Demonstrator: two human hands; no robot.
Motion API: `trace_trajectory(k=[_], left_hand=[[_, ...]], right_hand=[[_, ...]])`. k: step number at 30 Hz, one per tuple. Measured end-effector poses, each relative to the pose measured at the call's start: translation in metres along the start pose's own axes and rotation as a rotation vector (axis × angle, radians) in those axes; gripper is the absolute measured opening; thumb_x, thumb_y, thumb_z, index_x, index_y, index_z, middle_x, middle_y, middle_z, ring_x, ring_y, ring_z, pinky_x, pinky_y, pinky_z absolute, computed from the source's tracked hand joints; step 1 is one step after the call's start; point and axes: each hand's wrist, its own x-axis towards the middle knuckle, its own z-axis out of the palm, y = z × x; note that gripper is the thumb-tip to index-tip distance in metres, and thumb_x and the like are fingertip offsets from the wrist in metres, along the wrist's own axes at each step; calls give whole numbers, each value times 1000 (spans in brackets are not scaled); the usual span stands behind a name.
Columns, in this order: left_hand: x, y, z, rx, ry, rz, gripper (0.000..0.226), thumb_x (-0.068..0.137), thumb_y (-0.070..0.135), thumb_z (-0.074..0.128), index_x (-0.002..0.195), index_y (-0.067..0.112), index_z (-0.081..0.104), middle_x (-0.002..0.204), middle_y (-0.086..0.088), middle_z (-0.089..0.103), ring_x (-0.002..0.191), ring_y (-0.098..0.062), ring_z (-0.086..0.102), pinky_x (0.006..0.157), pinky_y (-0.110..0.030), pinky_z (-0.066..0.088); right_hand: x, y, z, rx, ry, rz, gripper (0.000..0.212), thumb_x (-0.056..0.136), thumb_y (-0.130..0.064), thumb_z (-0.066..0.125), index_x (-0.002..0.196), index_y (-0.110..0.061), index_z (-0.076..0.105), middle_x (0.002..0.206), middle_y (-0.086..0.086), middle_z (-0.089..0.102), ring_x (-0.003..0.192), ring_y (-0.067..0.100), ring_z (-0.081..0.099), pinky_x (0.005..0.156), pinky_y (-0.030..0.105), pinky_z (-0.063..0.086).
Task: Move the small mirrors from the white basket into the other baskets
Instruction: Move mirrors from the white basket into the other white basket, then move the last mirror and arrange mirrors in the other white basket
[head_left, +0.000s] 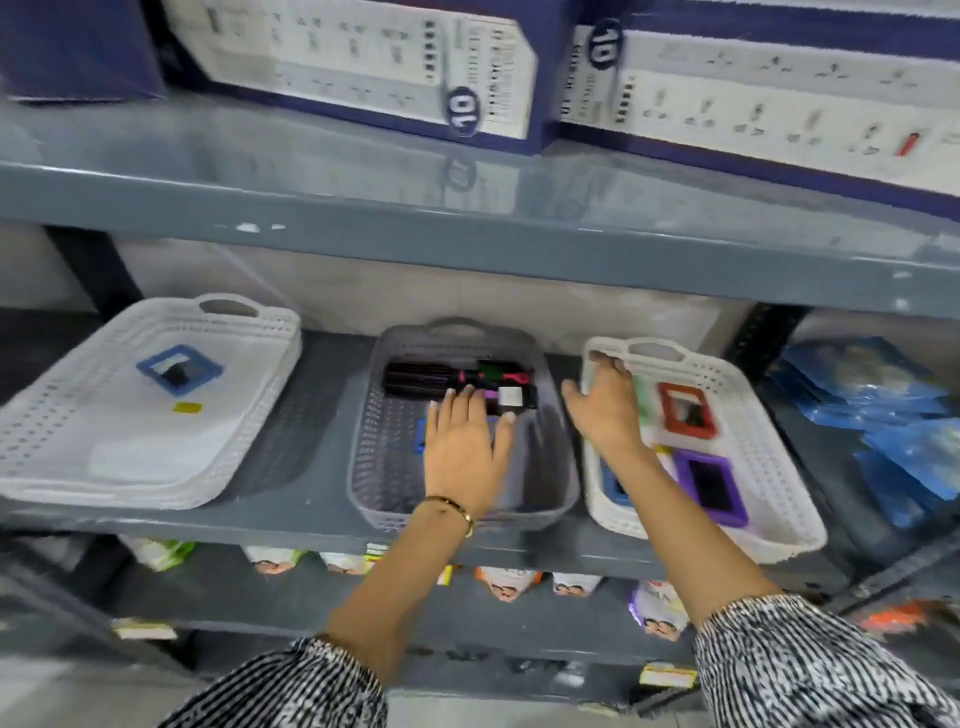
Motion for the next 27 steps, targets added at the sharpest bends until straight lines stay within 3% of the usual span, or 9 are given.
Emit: trace_trajectory(k=[4,8,13,15,18,21,23,27], left_hand=[[7,-98,-67,135,135,-154,49,95,36,40,131,2,42,139,-19,46,132,-34,36,114,-44,19],[4,-190,-125,250,178,-302,48,95,32,44,128,-2,44,132,-24,50,122,-40,43,108,-49,28],[-1,-279,-175,299,175,-456,48,94,30,45,129,-3,42,133,-24,49,125,-40,40,108,-51,26],[-1,-298,-184,322,165,-474,49,95,32,44,130,-3,41,134,-24,47,127,-41,38,109,-51,25],[-3,-320,-189,353,137,-485,53,95,36,40,131,-3,38,137,-25,45,129,-41,35,113,-49,22],[-6,-328,-184,332,113,-478,57,95,42,35,135,0,35,142,-21,41,133,-38,31,116,-47,16],[-7,-332,-181,329,107,-454,58,95,44,33,135,3,35,142,-19,41,134,-36,31,116,-46,14],[-9,-335,-179,303,94,-444,58,95,46,31,135,4,35,142,-18,40,136,-35,28,118,-45,12]], right_hand=[[-13,-111,70,105,-94,-232,44,86,-17,60,127,-2,55,129,20,59,122,34,51,102,35,38],[-26,-198,138,142,-264,-352,45,89,-22,57,130,-4,52,135,17,56,125,32,49,102,32,36],[-40,-290,224,76,-458,-434,44,92,-25,55,128,-1,52,132,20,55,122,35,49,100,36,40],[-43,-313,251,47,-514,-455,43,91,-26,57,123,2,54,128,23,57,120,36,51,99,38,42],[-45,-339,287,23,-546,-450,39,86,-28,63,110,2,63,116,24,63,109,37,59,86,38,49],[-44,-353,315,-39,-573,-421,40,84,-36,63,108,-4,67,120,21,64,112,34,59,90,34,48],[-41,-361,331,-97,-593,-388,46,84,-41,61,115,-8,64,127,18,59,117,32,55,93,34,47],[-34,-367,352,-153,-589,-345,71,83,-48,61,134,-1,42,137,19,47,125,33,47,99,39,44]])
